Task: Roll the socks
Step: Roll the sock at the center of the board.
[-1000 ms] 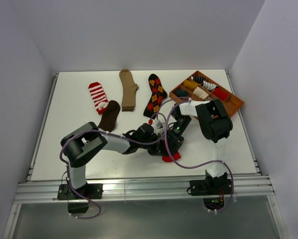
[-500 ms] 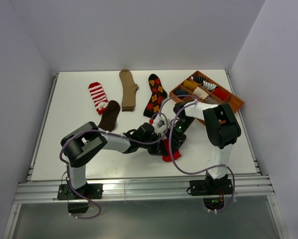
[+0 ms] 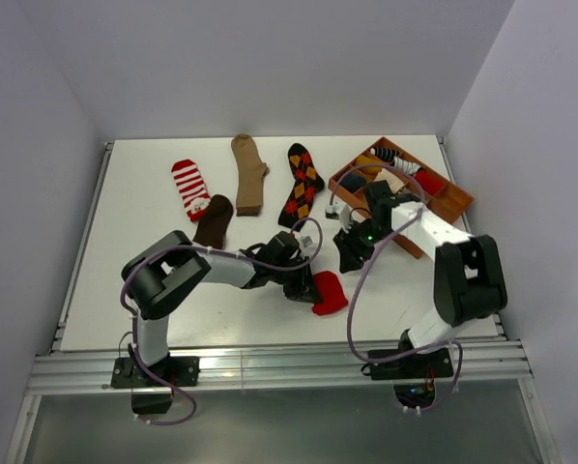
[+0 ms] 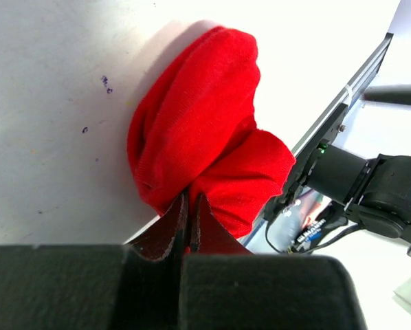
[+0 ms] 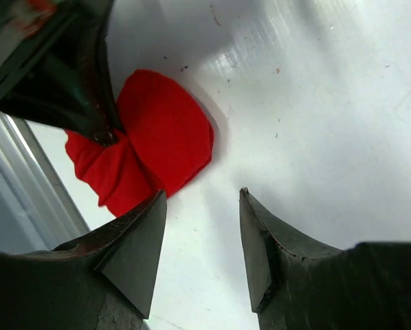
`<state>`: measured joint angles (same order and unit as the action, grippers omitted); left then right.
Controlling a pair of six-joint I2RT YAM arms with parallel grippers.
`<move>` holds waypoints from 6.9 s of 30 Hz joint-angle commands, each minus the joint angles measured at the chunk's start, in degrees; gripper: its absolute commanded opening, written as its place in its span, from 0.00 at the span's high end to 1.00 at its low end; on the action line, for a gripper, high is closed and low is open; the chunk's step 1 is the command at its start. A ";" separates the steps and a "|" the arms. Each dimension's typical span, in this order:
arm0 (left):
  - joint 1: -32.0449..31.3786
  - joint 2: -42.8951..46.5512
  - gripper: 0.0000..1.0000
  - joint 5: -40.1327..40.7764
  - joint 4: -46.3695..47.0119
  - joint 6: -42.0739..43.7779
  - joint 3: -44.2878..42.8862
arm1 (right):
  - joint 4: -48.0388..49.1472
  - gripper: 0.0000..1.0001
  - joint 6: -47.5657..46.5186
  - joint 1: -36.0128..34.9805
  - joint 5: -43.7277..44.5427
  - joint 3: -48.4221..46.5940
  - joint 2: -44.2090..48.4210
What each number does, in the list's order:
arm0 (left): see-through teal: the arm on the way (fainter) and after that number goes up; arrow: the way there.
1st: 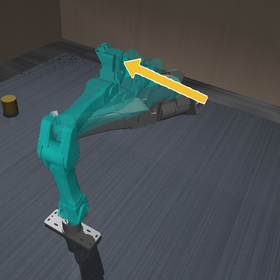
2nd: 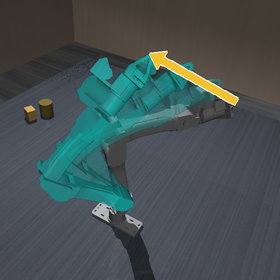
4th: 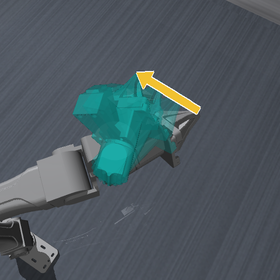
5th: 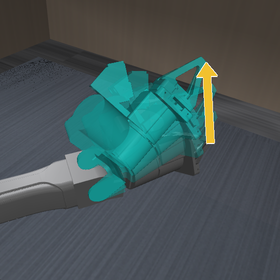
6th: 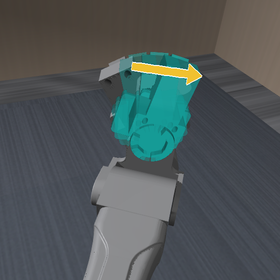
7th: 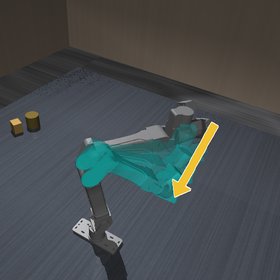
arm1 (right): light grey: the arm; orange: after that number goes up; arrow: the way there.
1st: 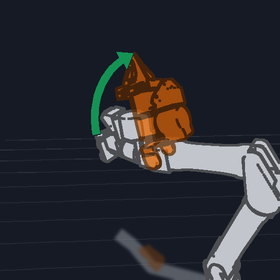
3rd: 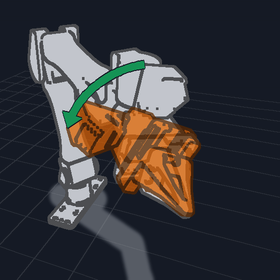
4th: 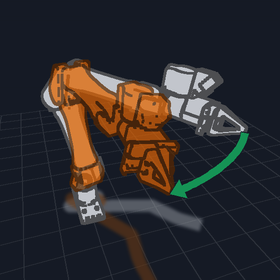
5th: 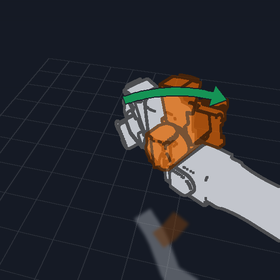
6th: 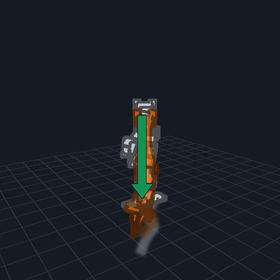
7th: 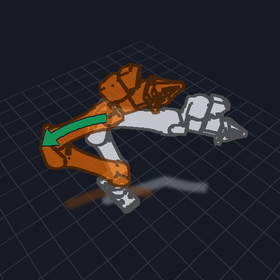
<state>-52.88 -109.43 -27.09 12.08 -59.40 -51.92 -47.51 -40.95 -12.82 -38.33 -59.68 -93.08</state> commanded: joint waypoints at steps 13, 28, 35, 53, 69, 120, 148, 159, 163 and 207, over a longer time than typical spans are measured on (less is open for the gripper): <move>4.46 -7.90 1.00 -4.19 -25.34 4.46 -6.08 | 9.26 0.38 -17.32 -4.48 -1.40 20.72 24.60; 4.54 -10.28 1.00 -5.17 -28.77 4.46 -9.78 | 23.42 0.32 -9.94 -24.62 10.90 31.29 33.14; 4.54 -11.07 1.00 -5.78 -28.60 4.55 -10.22 | 24.74 0.34 -8.71 -28.14 13.63 31.64 31.91; 4.81 -10.02 1.00 -7.89 -26.23 3.24 -10.40 | 24.39 0.77 -5.11 -28.31 13.98 30.76 24.08; 5.07 -2.81 0.94 -4.64 -14.73 -1.16 -3.72 | 10.08 0.81 -10.37 -16.28 1.42 19.71 10.03; -2.49 4.13 0.58 0.99 25.19 20.81 4.55 | -22.54 0.83 -20.93 -4.06 -5.97 -9.58 -26.54; -4.69 -4.29 1.00 12.59 -8.99 16.08 -6.34 | -16.66 0.68 -14.17 -3.53 -4.48 -7.83 -21.98; -4.42 -7.99 1.00 11.62 -18.66 10.36 -10.30 | -5.94 0.52 -5.73 -3.27 -1.31 -1.93 -11.25; -4.25 -9.14 1.00 10.57 -19.55 9.21 -10.83 | -4.35 0.48 -3.61 -2.30 -0.96 -0.79 -9.06; -1.26 -13.27 1.00 2.40 -26.57 4.47 -16.02 | 1.80 0.77 3.25 7.90 2.29 2.11 -4.92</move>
<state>-54.30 -118.52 -24.12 0.80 -56.51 -69.89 -50.46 -35.46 -5.26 -39.27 -58.33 -100.09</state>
